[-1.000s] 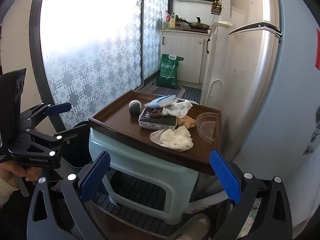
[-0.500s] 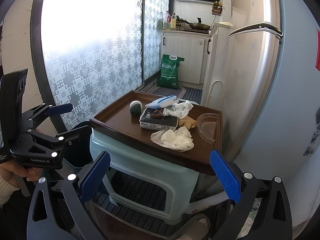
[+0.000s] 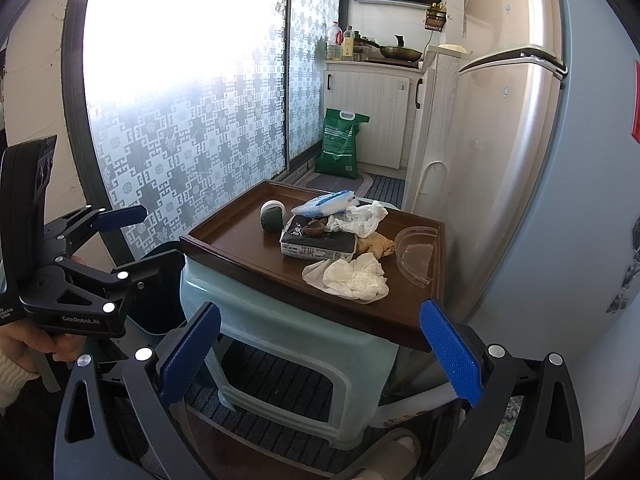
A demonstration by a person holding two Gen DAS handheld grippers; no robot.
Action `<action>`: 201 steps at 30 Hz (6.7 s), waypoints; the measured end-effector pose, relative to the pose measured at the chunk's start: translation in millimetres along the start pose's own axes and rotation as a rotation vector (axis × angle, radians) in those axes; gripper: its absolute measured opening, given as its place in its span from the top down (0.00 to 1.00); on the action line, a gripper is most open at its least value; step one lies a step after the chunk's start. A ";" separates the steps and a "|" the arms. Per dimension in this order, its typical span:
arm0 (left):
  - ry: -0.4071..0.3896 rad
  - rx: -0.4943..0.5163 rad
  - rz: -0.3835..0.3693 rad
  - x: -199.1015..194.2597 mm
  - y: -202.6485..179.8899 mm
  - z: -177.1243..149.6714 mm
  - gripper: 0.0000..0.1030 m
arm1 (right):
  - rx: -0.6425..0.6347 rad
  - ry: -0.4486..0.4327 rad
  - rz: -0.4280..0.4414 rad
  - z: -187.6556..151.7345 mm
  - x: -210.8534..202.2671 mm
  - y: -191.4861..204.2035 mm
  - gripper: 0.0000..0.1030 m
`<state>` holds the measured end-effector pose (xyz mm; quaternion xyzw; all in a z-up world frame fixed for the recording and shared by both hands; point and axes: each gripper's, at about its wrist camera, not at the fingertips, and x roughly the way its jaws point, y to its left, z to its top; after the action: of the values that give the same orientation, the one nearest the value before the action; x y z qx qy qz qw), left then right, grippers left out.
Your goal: Collect trash
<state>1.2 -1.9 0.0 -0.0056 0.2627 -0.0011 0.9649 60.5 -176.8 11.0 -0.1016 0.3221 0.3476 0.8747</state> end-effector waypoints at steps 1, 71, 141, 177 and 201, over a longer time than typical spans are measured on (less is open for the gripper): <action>0.000 0.001 0.000 -0.1 0.3 -0.1 0.03 | 0.000 0.001 0.000 0.0 0.4 0.2 0.02; 0.107 0.114 -0.123 7.9 4.6 32.7 0.49 | 0.076 0.085 0.088 25.3 0.7 -17.6 0.27; 0.029 0.076 -0.242 92.7 9.0 122.1 1.00 | 0.260 0.275 0.095 44.0 85.3 -70.1 0.83; 0.505 -0.144 0.077 217.1 -3.2 100.9 0.13 | 0.362 0.141 0.149 36.8 33.6 -109.1 0.83; 0.500 -0.134 0.081 224.2 -3.5 100.1 0.29 | 0.351 0.150 0.160 35.3 39.8 -105.0 0.83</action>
<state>245.2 -5.5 -27.3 -0.0586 0.4925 0.0537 0.8667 170.5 -218.4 8.1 0.0527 0.4489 0.3457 0.8223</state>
